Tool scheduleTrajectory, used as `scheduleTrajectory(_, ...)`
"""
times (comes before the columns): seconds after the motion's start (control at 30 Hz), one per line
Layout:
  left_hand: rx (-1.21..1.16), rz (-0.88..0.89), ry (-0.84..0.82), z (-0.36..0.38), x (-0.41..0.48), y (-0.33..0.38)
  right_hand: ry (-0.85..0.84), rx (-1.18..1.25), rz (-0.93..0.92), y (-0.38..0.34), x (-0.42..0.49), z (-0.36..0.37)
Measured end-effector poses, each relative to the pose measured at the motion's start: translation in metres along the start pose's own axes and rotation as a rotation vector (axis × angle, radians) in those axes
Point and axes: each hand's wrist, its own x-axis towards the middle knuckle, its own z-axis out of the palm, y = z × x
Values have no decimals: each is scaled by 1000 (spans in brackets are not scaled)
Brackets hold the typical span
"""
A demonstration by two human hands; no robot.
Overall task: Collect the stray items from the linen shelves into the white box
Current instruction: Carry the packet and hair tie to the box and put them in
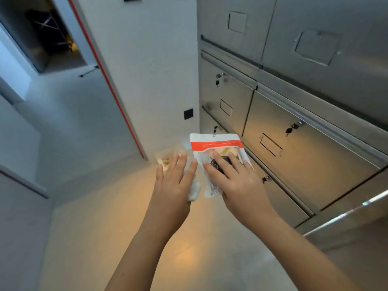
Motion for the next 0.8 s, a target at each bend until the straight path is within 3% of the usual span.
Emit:
scheduleTrajectory(0.37,65,-112,-3,44,105,-61,1,71,-78,58,106,87)
scheduleTrajectory(0.8,-35,-256,-22,78,248,-123,-32,112,-215,140,248,170)
